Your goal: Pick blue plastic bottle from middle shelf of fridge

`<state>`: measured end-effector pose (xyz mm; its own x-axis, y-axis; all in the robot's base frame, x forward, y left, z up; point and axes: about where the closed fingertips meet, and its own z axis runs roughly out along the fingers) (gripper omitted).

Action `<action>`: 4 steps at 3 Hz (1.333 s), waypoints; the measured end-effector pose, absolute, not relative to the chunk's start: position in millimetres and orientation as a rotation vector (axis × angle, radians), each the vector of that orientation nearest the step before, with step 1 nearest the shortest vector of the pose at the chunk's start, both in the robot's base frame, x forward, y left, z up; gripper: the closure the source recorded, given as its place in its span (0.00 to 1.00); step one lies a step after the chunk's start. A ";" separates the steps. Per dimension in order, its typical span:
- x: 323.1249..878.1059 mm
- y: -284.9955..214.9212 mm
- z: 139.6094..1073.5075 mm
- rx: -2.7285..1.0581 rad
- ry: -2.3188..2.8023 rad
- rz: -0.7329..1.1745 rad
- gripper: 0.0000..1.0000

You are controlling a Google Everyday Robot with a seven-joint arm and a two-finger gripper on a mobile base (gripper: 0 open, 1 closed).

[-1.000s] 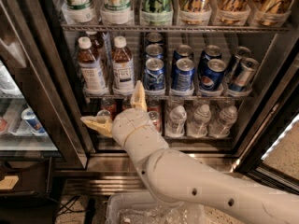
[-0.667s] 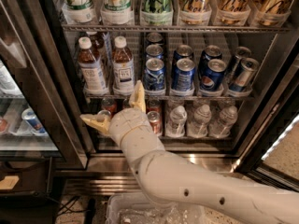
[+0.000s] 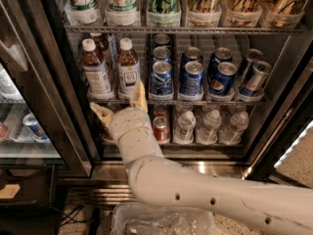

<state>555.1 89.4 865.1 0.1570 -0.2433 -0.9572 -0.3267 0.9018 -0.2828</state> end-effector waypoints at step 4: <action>602.2 64.6 860.2 -0.375 1.412 -0.100 0.23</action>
Offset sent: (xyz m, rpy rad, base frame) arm 0.0423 -0.0198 0.0020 -0.0339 -0.0793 -0.1605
